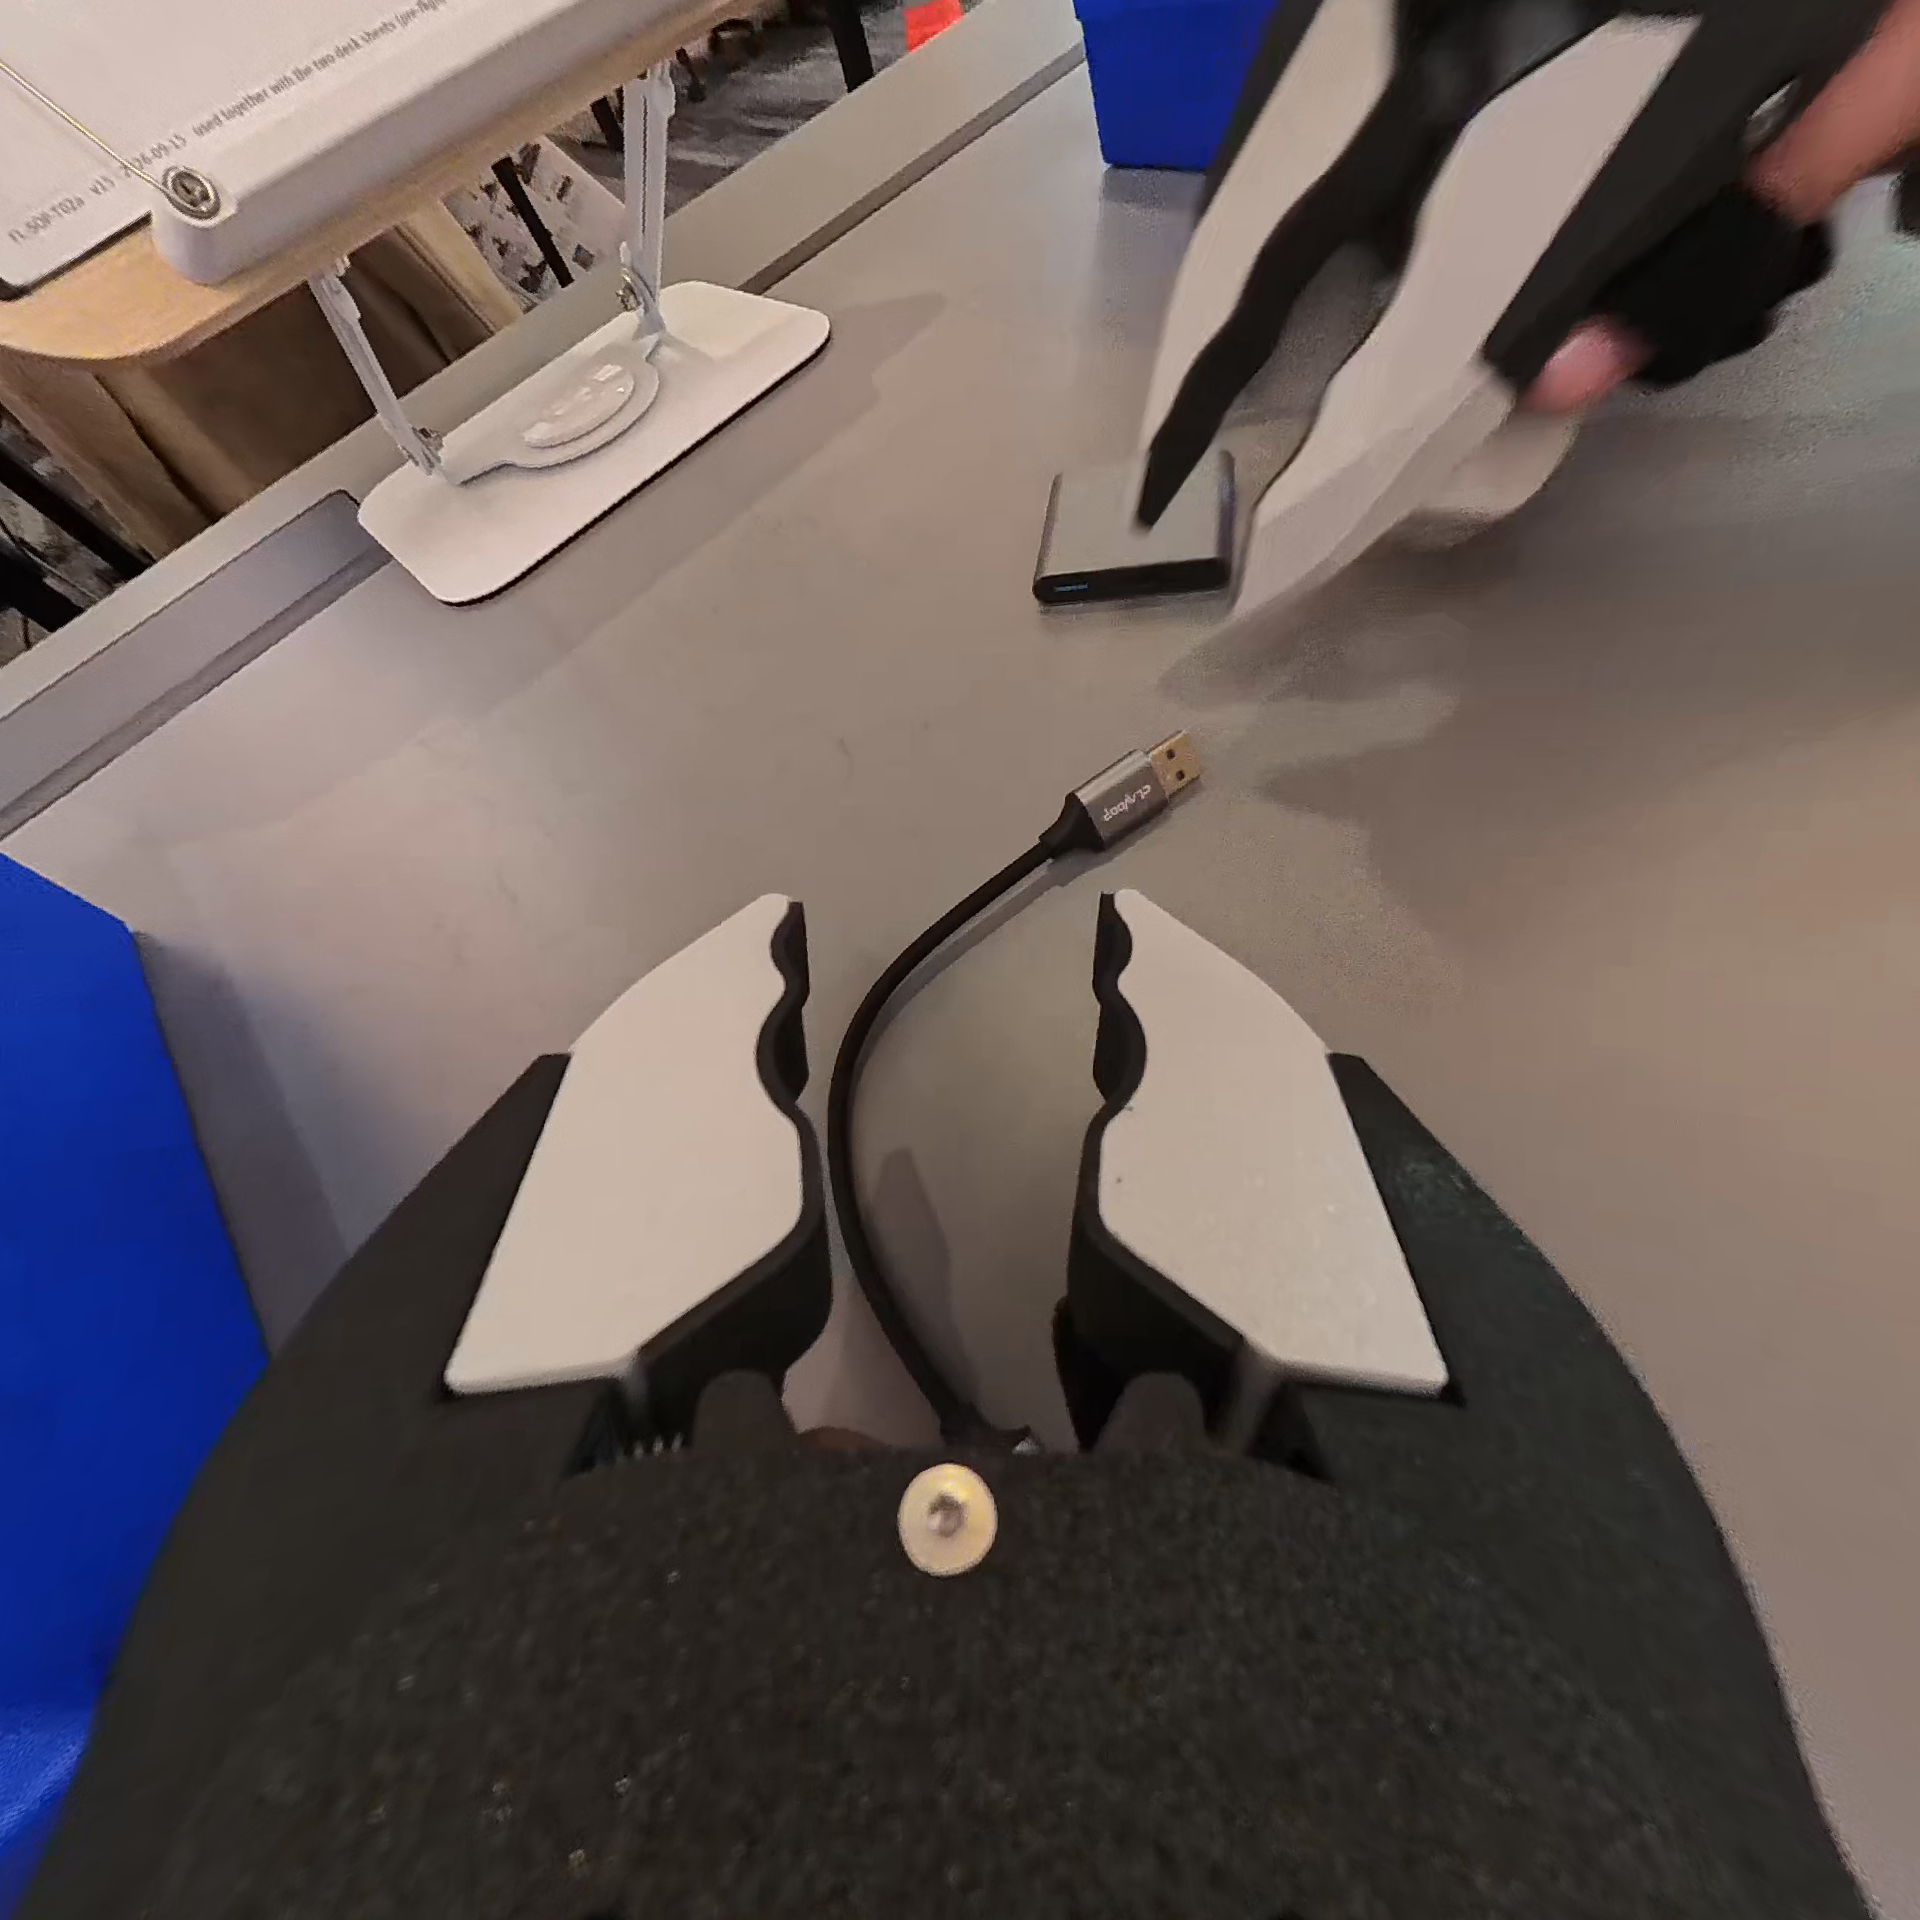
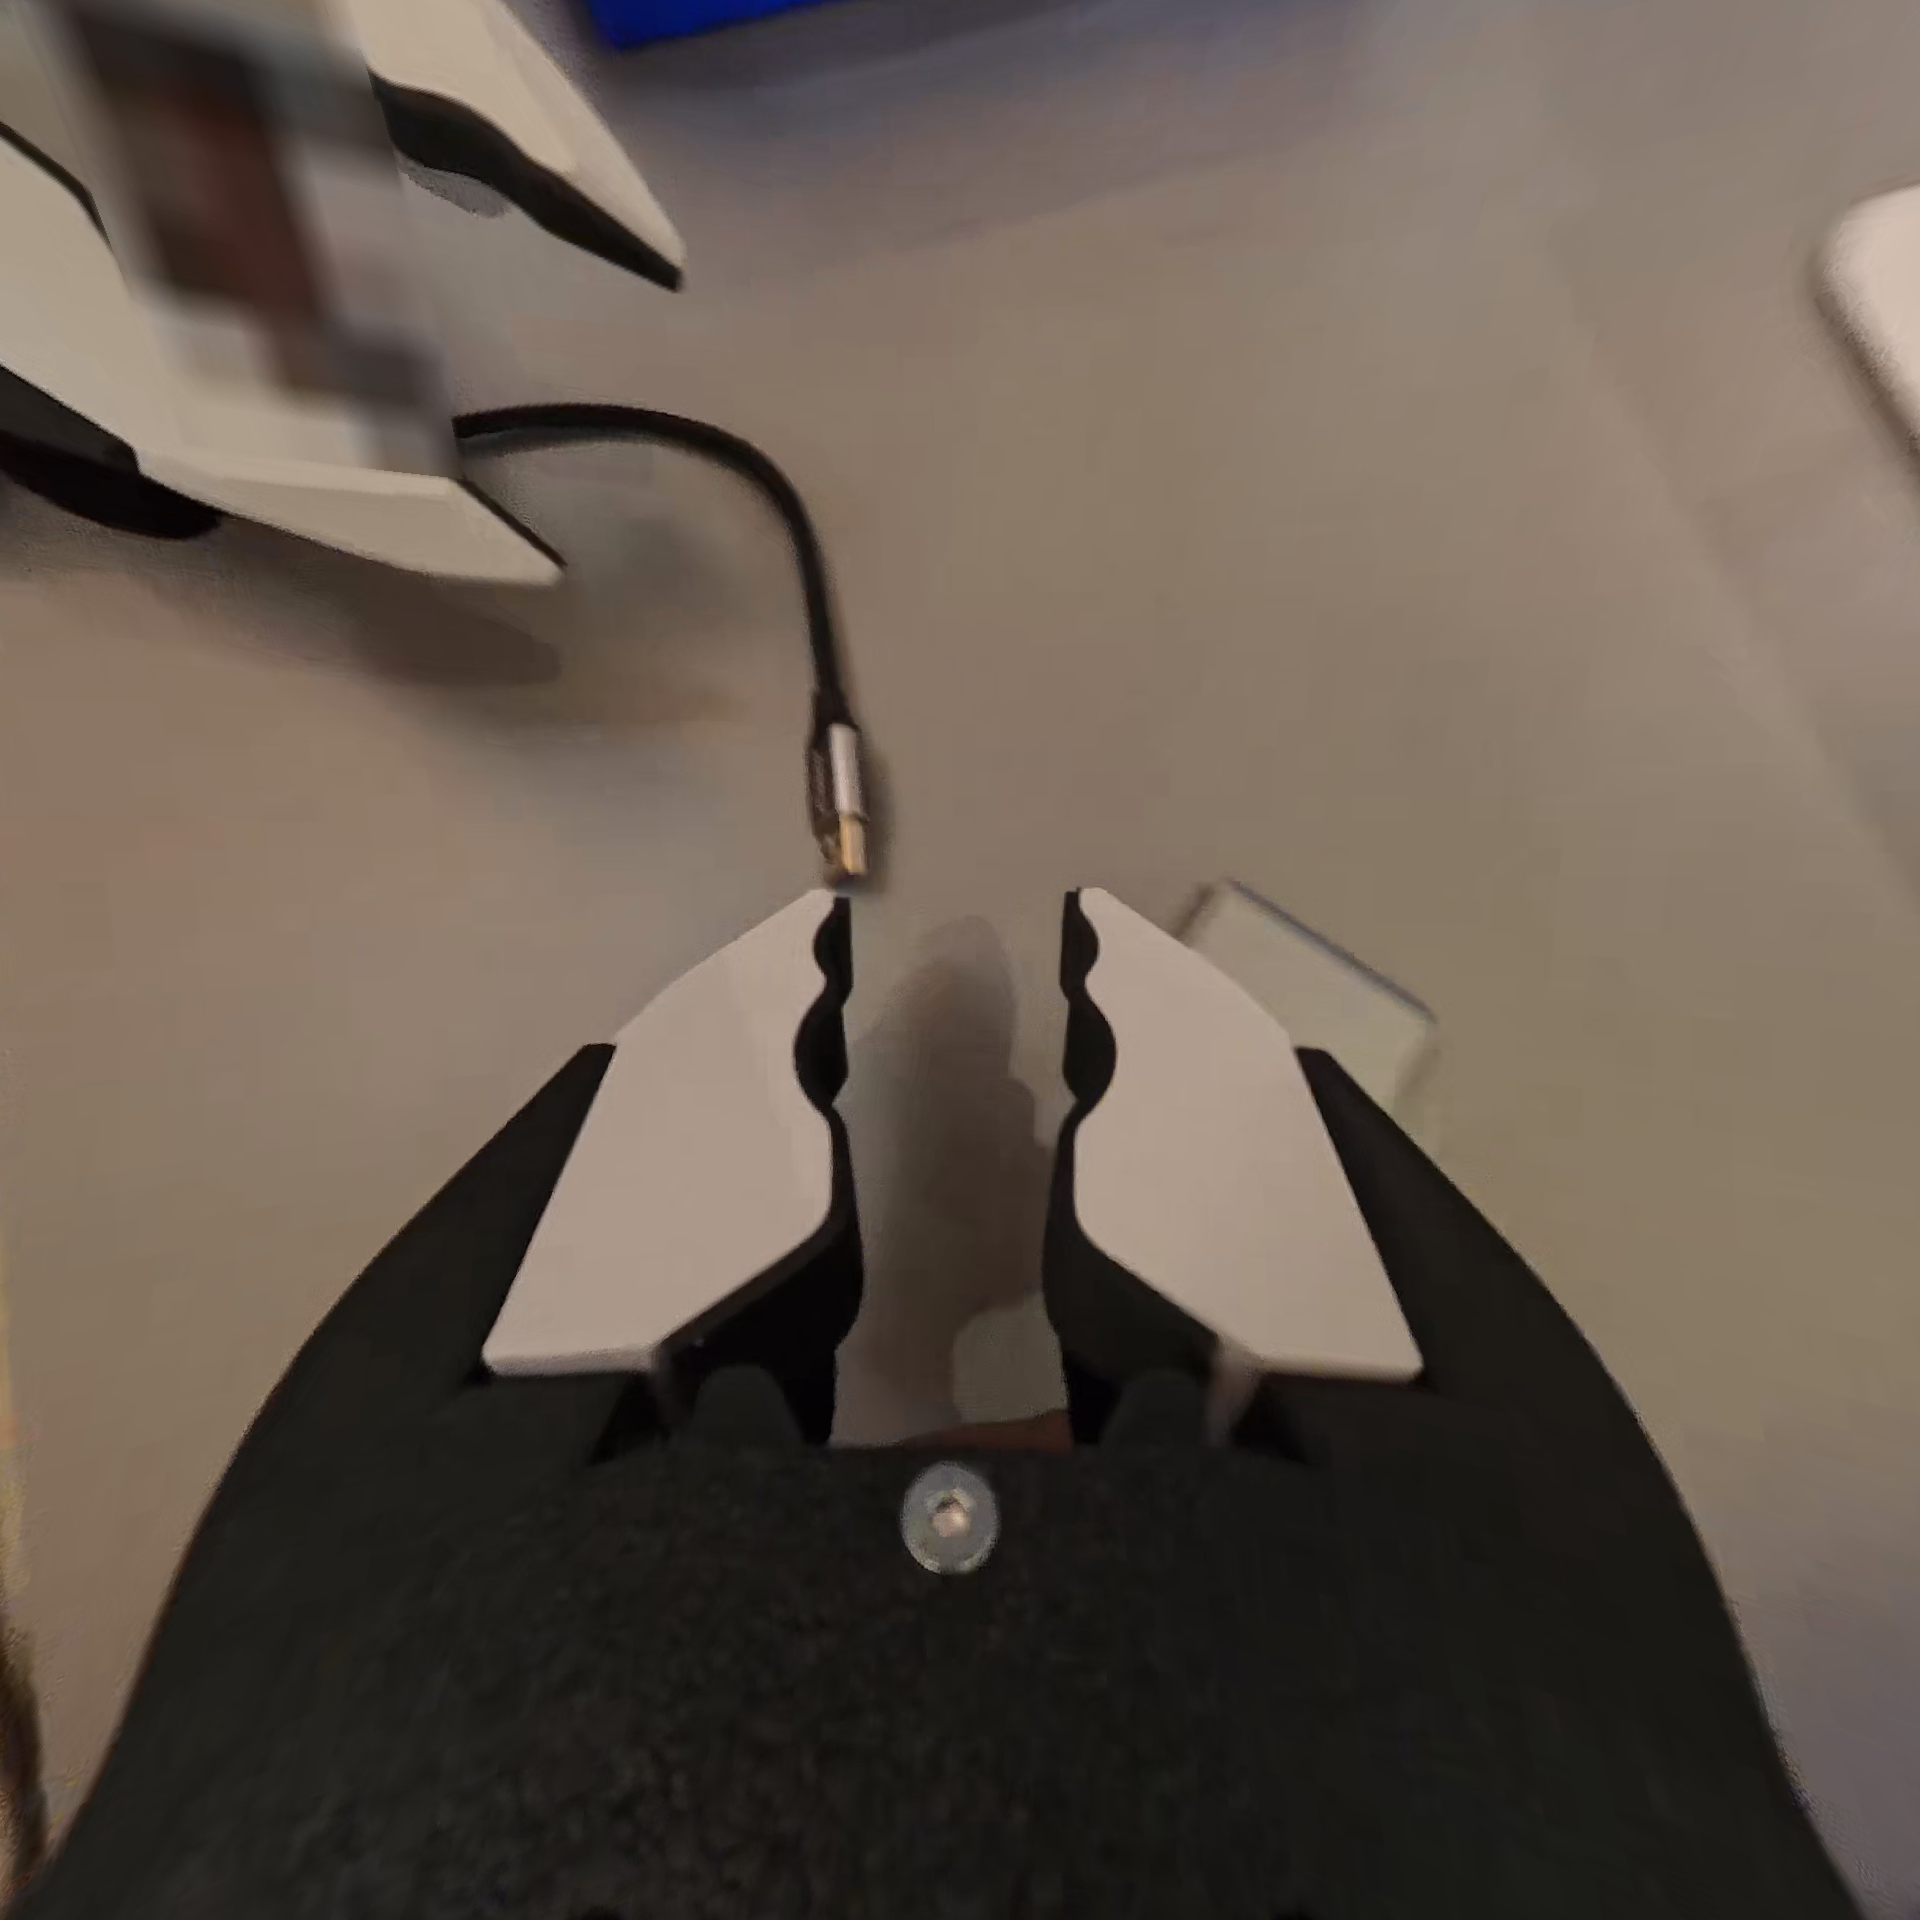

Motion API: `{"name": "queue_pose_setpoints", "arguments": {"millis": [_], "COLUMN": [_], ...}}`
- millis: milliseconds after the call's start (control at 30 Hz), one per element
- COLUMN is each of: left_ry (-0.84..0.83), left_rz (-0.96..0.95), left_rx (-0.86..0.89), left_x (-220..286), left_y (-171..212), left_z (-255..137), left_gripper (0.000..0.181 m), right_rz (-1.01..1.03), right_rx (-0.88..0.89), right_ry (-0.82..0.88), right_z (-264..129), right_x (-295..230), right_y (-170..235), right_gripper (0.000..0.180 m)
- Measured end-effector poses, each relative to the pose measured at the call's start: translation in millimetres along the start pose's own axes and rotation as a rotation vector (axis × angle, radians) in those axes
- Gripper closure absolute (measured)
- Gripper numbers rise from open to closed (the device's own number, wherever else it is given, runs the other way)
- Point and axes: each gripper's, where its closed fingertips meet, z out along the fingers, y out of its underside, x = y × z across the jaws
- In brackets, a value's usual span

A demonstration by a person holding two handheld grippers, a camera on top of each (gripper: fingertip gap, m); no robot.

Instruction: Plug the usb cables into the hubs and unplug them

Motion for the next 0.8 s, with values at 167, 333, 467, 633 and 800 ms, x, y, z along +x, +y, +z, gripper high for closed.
{"name": "queue_pose_setpoints", "arguments": {"millis": [167,333,467,633,800], "left_ry": [-0.051,-0.113,-0.172,-0.129,-0.107], "left_rz": [-0.017,-0.122,-0.119,-0.151,-0.163], "left_rx": [0.057,0.165,0.189,0.166,0.175], "left_x": [-5.7,-18.2,-29.1,-27.9,-27.1], "left_y": [-4.9,-21.1,-21.9,-16.7,-17.5], "left_z": [-2.6,-10.6,-14.8,-10.0,-10.5], "left_gripper": [0.128,0.130,0.131,0.128,0.128], "right_rz": [0.166,0.259,0.218,0.141,0.007], "right_rx": [0.148,0.114,0.075,0.110,-0.080], "right_ry": [0.326,0.495,0.500,0.468,0.441], "right_z": [-55.8,-66.0,-57.3,-86.2,-112.9], "right_x": [13.9,19.8,25.1,39.1,72.6], "right_y": [35.8,63.8,72.3,48.3,39.9], "right_gripper": [0.140,0.128,0.115,0.116,0.119]}}
